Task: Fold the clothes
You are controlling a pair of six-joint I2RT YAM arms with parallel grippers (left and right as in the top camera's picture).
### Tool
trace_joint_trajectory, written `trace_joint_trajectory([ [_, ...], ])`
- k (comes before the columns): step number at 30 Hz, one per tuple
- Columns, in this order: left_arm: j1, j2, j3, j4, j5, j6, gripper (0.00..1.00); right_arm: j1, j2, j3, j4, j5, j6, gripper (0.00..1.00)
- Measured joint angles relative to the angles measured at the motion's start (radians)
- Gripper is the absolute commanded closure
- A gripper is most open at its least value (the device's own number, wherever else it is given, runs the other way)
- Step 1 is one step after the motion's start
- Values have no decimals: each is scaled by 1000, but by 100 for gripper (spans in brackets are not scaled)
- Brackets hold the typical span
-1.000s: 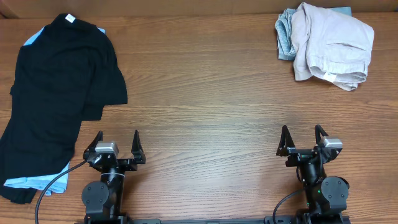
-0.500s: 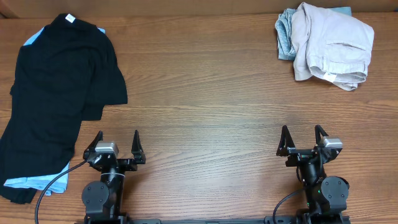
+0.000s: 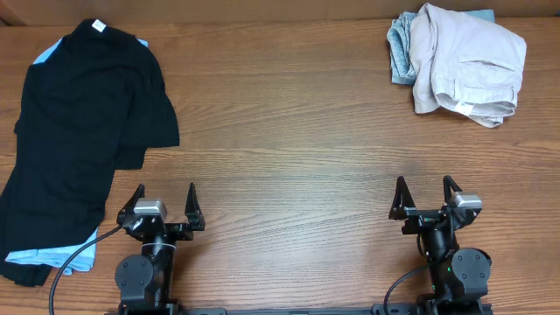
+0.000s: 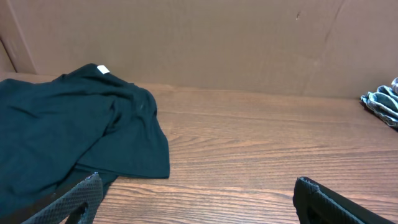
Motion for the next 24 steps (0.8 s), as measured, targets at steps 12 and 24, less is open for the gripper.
trace_joint_trajectory([
  [12, 0, 0, 0, 16, 0, 0, 0, 0, 0, 0, 0, 0, 0, 0],
  [24, 0, 0, 0, 0, 3, 0, 0, 0, 0, 0, 2, -27, 0, 0],
])
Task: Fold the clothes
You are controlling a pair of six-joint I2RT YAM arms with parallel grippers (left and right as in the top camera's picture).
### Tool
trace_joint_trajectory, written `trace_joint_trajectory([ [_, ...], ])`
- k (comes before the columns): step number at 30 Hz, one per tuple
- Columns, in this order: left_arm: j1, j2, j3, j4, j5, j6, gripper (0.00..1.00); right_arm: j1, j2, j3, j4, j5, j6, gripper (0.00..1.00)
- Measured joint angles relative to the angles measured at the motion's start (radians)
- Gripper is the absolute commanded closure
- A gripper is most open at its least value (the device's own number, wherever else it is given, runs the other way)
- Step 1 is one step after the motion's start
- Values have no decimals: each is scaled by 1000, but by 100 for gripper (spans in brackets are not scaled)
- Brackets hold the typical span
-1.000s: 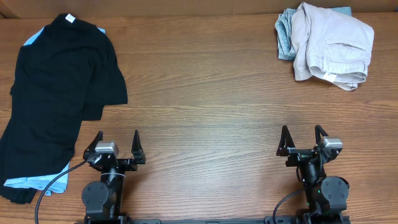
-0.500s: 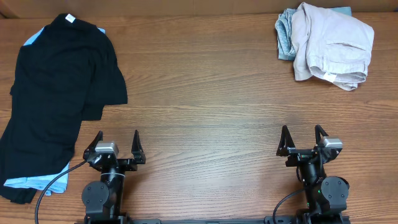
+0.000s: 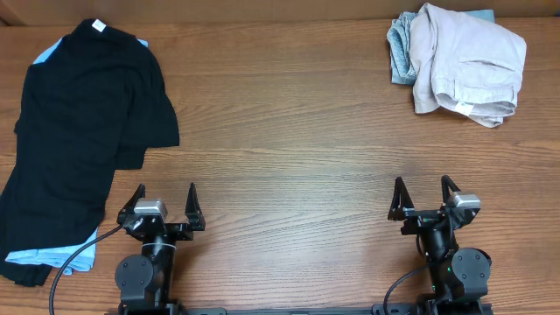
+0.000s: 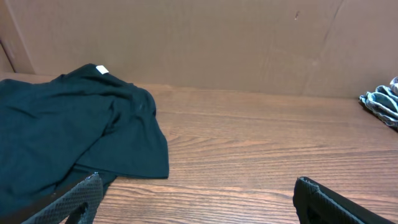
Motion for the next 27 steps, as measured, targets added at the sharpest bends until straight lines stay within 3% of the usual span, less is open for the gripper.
trace_joint_trajectory([
  [6, 0, 0, 0, 19, 0, -16, 0, 0, 0, 0, 51, -31, 56, 0],
  [12, 0, 0, 3, 72, 4, -190, 0, 0, 0, 2, 57, -90, 86, 0],
  [20, 0, 23, 195, -190, 3, -209, 0, 0, 34, 171, 20, -108, 91, 0],
  [27, 0, 236, 507, -326, -11, -126, 0, 0, 256, 460, -144, -110, 94, 0],
])
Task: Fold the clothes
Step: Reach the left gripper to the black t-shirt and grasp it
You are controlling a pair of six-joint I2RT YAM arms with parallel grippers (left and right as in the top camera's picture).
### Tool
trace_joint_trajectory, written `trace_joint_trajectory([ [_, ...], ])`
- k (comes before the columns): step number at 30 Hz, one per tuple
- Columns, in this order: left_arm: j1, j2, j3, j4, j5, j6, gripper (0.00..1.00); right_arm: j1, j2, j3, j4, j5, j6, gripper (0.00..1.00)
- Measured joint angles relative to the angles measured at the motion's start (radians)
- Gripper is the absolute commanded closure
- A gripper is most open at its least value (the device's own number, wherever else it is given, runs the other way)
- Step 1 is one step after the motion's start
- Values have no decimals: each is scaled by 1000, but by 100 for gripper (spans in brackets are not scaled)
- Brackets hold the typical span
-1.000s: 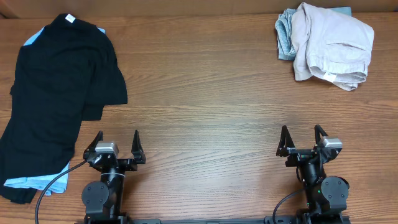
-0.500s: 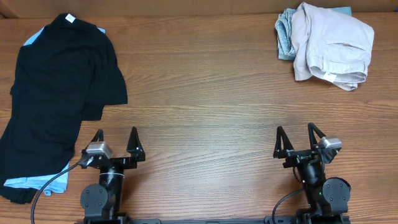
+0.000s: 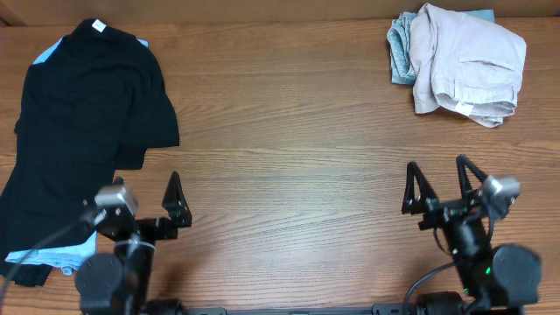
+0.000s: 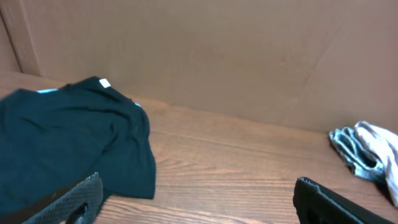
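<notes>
A crumpled black shirt [image 3: 83, 122] lies at the table's left on top of a light blue garment [image 3: 51, 255]; the left wrist view shows the black shirt [image 4: 68, 143] too. At the far right corner, beige trousers [image 3: 468, 61] are heaped on a grey-blue garment [image 3: 401, 48]. My left gripper [image 3: 144, 208] stands open near the front left, just right of the shirt's lower part, with nothing between its fingers [image 4: 78, 198]. My right gripper [image 3: 437, 185] is open at the front right, well short of the trousers.
The wooden table [image 3: 289, 149] spreads between the two heaps. A brown cardboard wall [image 4: 205, 56] stands along the table's far edge. The grey-blue and beige heap [image 4: 367, 152] shows at the right edge of the left wrist view.
Both arms have left their resting spots. The left gripper now sits further left and looks larger from overhead; the right gripper sits further right. Both stay open. The clothes have not moved.
At both earlier moments the two grippers stood open and still near the front edge, with the black shirt at the left and the beige heap at the far right. Now both arms have shifted outward, and the clothes lie as before.
</notes>
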Motion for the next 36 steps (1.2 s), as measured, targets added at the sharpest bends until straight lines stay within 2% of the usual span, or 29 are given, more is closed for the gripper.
trace_joint_trajectory([
  [9, 0, 547, 481, -350, 0, 49, 0, 0, 464, 515, -360, 0, -43, 0],
  [14, 0, 826, 737, -515, 6, 93, 0, 0, 712, 743, -547, -6, -64, 0],
  [17, 0, 957, 828, -515, 8, 119, 0, 0, 829, 792, -534, -29, -69, 0],
  [22, 0, 1136, 858, -402, 8, 140, 0, 0, 962, 796, -504, -74, -72, 0],
  [24, 0, 1202, 859, -363, 8, 165, 6, 0, 998, 796, -503, -81, -74, 0],
  [30, 0, 1413, 861, -311, -19, 254, 19, 0, 1080, 796, -510, -95, -93, 16],
  [33, 0, 1515, 861, -309, -56, 269, 19, 0, 1108, 796, -529, -95, -96, 24],
  [36, 0, 1601, 861, -309, -81, 280, 20, 0, 1127, 796, -551, -97, -95, 26],
])
